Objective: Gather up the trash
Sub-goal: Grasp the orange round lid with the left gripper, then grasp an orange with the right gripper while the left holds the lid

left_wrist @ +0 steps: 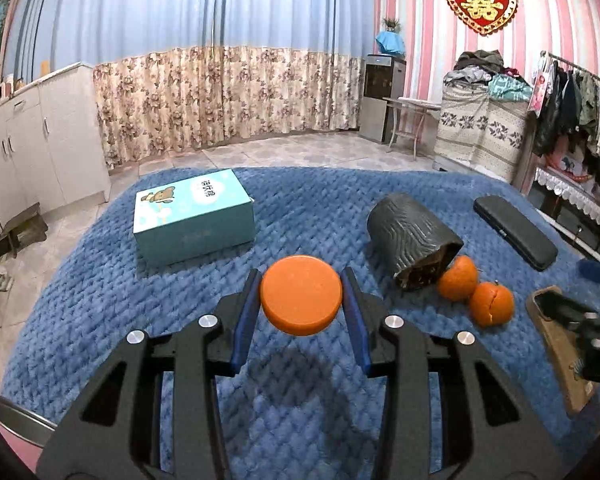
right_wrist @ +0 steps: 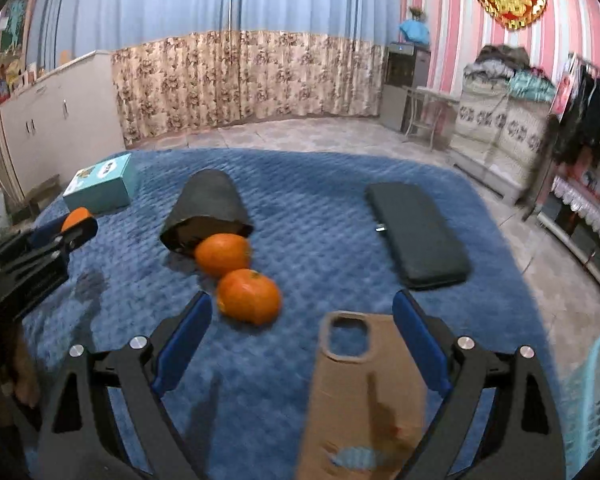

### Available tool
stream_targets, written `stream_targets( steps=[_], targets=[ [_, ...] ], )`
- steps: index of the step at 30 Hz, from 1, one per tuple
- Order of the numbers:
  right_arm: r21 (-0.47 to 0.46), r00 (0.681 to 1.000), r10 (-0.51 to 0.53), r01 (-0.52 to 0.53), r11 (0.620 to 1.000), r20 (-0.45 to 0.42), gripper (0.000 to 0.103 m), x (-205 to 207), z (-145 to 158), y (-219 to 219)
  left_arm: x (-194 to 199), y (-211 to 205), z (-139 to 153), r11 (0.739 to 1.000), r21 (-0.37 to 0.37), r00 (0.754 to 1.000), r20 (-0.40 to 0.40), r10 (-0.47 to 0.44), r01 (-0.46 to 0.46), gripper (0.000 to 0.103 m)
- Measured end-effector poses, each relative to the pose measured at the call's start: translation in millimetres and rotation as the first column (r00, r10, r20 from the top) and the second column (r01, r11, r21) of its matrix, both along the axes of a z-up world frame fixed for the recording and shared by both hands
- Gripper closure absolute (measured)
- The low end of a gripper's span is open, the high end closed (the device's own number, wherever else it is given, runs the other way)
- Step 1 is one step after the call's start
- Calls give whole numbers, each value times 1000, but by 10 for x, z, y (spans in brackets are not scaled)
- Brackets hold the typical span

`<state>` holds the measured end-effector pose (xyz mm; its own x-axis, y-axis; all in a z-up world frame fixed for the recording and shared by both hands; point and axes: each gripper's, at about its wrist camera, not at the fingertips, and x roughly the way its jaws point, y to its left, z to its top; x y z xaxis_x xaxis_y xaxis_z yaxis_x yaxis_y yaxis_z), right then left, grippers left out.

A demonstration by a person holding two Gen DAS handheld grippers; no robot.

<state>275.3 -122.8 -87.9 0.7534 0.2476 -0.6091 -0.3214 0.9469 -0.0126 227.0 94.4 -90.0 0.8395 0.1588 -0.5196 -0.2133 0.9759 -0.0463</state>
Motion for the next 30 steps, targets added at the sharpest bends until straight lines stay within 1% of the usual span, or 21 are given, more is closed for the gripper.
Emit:
stream_targets(
  steps=[2,3,5,7,10,12,14,16,17,19,22,24,25,28,30],
  targets=[
    [65,999,-6,9,998,-47,13,98,-93,53,-3,48,-18,1000,-27,1000,-5,-3,3,64],
    [71,998,-3,7,997,-56,13,119,-137,97,11,81,-40,999,-48,1000,-11,-1,0,64],
    [30,999,2,-1,1000,-51,13,136,-210,217,31,146,-61,997,-83,1000,-18,0,-1,64],
    [13,999,9,-9,1000,-52,13,148,-255,269,48,188,-76,995,-100,1000,-23,0,-2,64],
    [8,996,17,-17,1000,-84,16,208,-318,292,61,165,-96,995,-98,1000,-27,-5,2,64],
    [11,996,18,-17,1000,-90,24,244,-319,287,66,145,-90,996,-88,1000,-22,-9,7,64],
    [21,995,21,-19,1000,-102,39,282,-319,288,71,136,-89,997,-80,1000,-20,-12,11,64],
    [28,993,42,-39,999,-113,45,290,-324,294,58,127,-88,997,-72,1000,-16,-12,11,64],
    [27,992,52,-49,998,-113,51,284,-323,305,59,133,-80,998,-67,1000,-14,-12,11,64],
    [21,992,75,-73,997,-106,58,254,-314,340,62,111,-76,998,-60,1000,-12,-10,9,64],
    [18,992,89,-87,996,-94,65,220,-300,359,63,85,-75,999,-46,1000,-11,-9,9,64],
    [35,992,92,-89,995,-85,68,193,-267,326,66,69,-81,999,-39,1000,-15,-9,9,64],
    [45,993,89,-85,995,-76,72,175,-233,287,73,68,-83,999,-38,1000,-17,-9,8,64],
    [65,997,70,-67,996,-45,73,87,-115,128,90,60,-98,999,-36,1000,-29,-8,7,64],
    [64,998,56,-54,996,-30,74,12,-46,-3,91,17,-84,1000,-19,1000,-28,-7,6,64]
  ],
)
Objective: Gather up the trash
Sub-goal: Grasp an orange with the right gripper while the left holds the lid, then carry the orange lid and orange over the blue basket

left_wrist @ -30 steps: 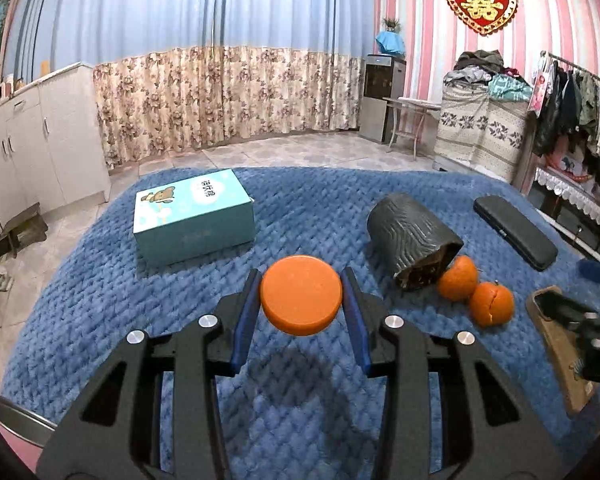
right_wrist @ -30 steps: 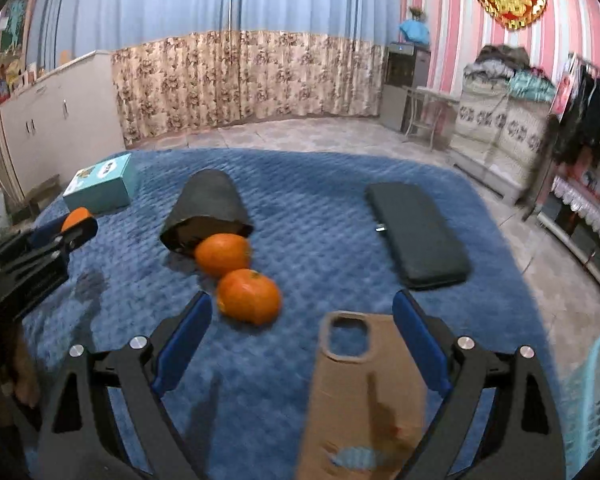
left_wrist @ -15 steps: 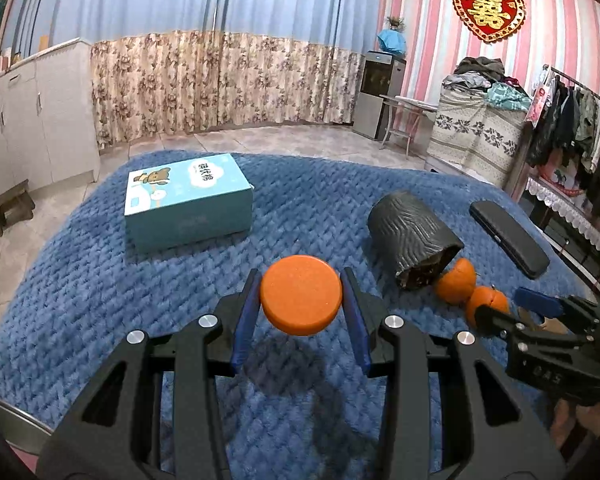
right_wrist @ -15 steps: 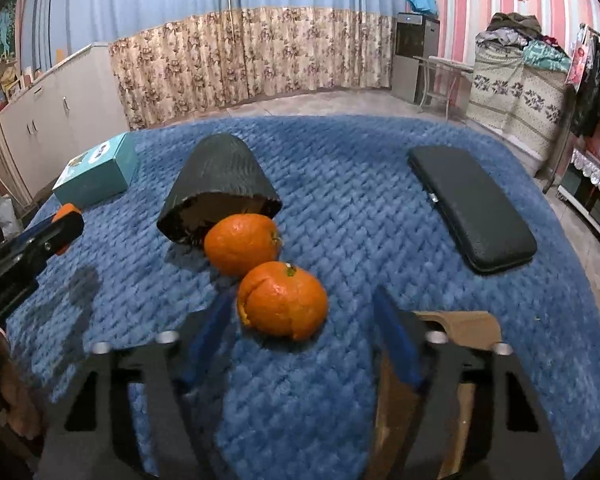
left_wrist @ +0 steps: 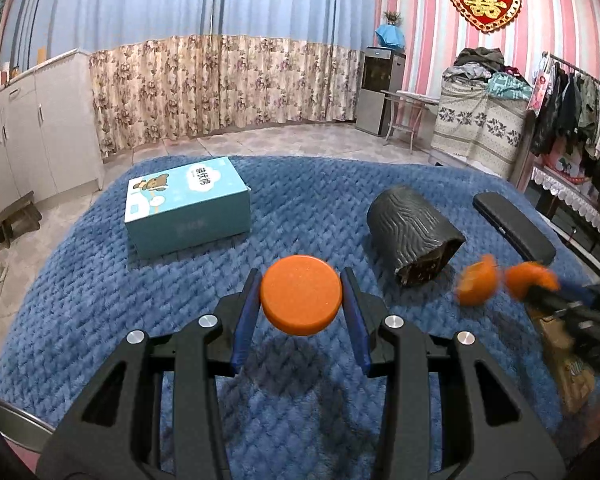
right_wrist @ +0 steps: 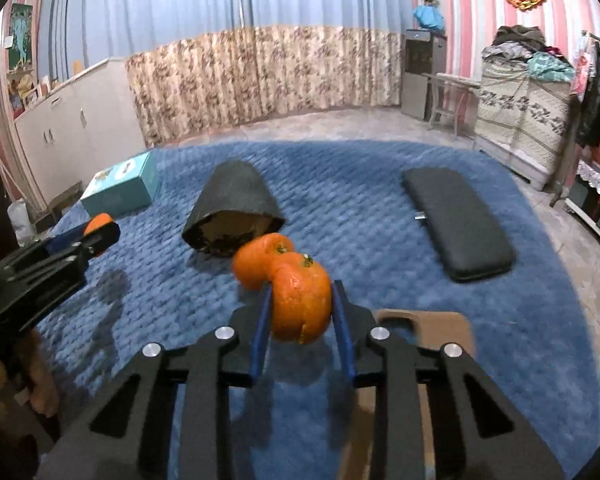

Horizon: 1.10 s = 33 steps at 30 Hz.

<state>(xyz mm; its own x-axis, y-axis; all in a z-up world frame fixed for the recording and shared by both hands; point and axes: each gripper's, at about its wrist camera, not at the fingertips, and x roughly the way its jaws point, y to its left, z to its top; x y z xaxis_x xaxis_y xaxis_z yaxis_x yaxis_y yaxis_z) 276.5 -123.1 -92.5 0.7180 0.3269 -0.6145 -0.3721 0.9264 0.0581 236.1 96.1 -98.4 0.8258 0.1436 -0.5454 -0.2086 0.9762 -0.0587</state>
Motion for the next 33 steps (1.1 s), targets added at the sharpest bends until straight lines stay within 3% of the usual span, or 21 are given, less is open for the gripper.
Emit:
stream_targets(
  steps=[5,9,15,21,33],
  targets=[
    [-12,994,-73,75,997,82,75,-314,364,-661,-124,-239,176,998,57,998,57,-26,22,64],
    [-36,977,-161,167,985,143,75,-557,616,-1279,-197,-452,344,998,33,996,78,-53,50,64],
    [32,934,-304,303,952,189,75,-821,872,-2118,-317,-1039,559,990,83,985,115,-127,118,64],
    [64,889,-405,401,914,214,75,-1008,903,-2666,-394,-1492,695,981,86,974,134,-184,174,64],
    [8,826,-521,532,847,216,75,-1097,770,-3262,-281,-2480,878,947,87,937,143,-318,308,64]
  ],
)
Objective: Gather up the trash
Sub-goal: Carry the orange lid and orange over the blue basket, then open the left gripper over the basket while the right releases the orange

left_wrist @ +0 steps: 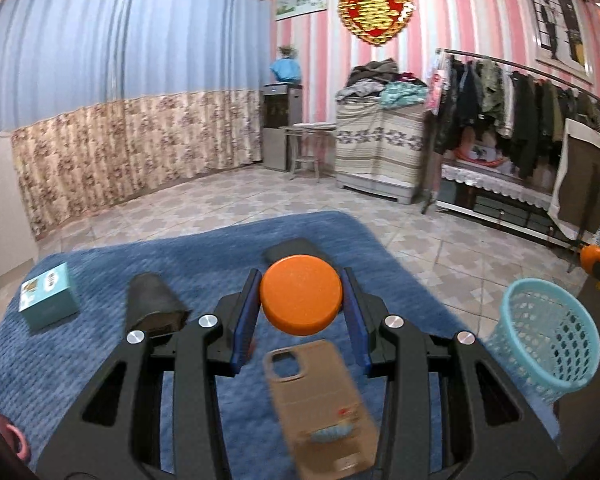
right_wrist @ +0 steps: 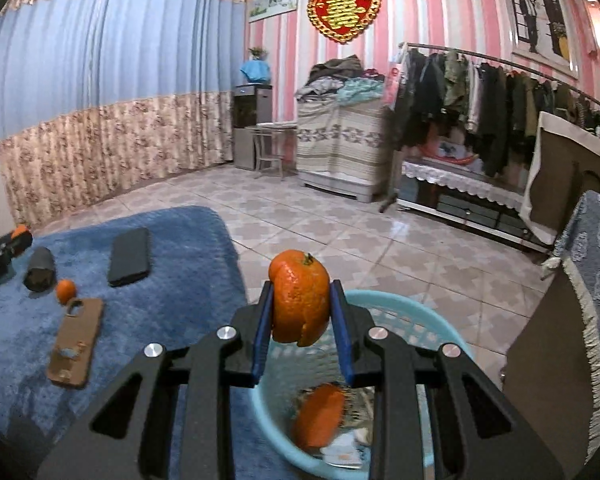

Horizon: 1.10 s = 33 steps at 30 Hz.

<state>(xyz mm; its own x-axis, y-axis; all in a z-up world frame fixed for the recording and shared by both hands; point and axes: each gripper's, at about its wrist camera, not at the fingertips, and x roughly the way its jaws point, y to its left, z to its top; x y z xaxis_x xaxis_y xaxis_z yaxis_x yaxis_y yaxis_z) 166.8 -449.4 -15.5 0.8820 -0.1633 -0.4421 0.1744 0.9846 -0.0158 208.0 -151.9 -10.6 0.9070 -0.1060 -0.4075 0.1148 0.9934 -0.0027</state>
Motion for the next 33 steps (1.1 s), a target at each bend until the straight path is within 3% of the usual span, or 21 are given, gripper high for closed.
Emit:
stream_targets(
  steps=[6,13,24,28,33],
  targets=[
    [17,996,-87,88,996,-21,75,-57,-101,-389,35,-571,23,996,2,996,4,-91,91,64],
    [53,981,-184,188,981,-62,75,-122,-290,-848,19,-1316,-153,976,3,976,-20,-218,218,64],
    [114,972,-223,230,966,-72,75,3,-438,-1144,75,-2270,-533,926,-15,921,-103,-376,377,64],
    [169,966,-251,259,951,-67,75,27,-493,-1255,142,-2527,-570,907,-16,900,-118,-419,420,64],
    [167,955,-287,296,940,-78,75,21,-559,-1360,191,-2732,-538,885,2,879,-111,-463,466,64]
  ],
)
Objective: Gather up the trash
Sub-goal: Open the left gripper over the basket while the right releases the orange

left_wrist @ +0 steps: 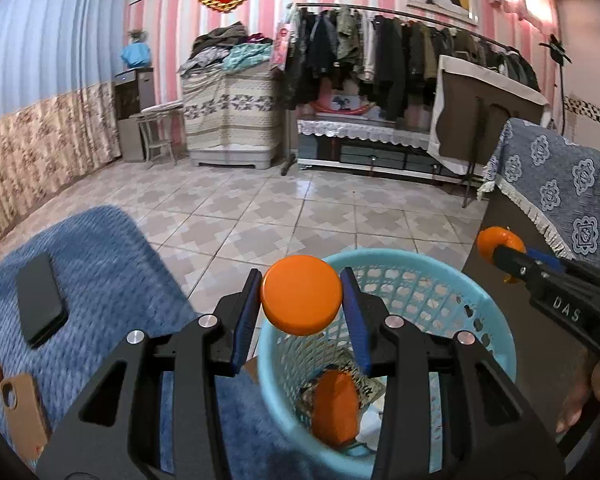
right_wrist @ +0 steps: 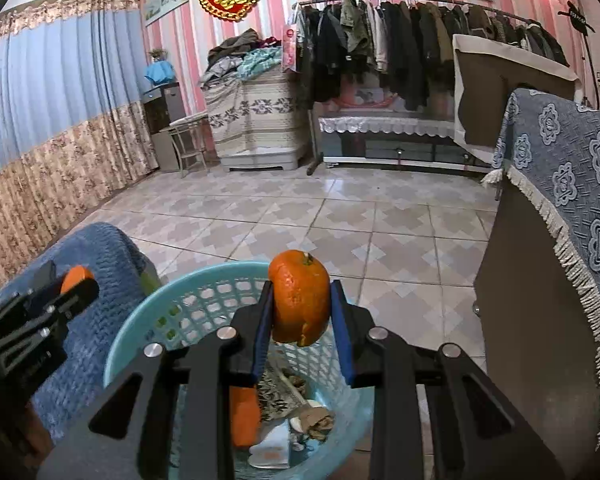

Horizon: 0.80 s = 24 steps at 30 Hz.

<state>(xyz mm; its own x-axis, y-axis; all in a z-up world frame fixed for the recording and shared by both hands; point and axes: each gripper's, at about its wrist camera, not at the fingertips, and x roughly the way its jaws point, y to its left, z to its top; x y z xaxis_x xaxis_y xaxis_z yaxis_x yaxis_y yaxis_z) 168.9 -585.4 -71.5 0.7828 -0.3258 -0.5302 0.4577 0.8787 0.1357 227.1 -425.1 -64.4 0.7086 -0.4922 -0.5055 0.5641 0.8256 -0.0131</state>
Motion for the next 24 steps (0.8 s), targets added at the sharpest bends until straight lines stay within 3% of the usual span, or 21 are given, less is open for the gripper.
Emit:
stream_targets(
  steps=[4,6,8,14,24],
  targets=[
    [15,1000,-26,26,1000,6,75,-73,-35,-48,56,-98,-6,999,14,1000,-5,-29,29,64],
    [17,999,-33,33,999,7,75,-85,-44,-72,69,-142,-2,999,19,999,-8,-36,36,55],
    [18,999,-33,33,999,8,75,-84,-52,-85,71,-144,10,1000,12,1000,6,-22,22,36],
    [1,1000,-10,10,1000,3,75,-59,-73,-79,140,-20,102,999,6,998,40,50,-50,6],
    [-35,999,32,-32,999,-7,74,87,-47,102,301,438,166,983,-20,983,10,182,-181,5]
  ],
)
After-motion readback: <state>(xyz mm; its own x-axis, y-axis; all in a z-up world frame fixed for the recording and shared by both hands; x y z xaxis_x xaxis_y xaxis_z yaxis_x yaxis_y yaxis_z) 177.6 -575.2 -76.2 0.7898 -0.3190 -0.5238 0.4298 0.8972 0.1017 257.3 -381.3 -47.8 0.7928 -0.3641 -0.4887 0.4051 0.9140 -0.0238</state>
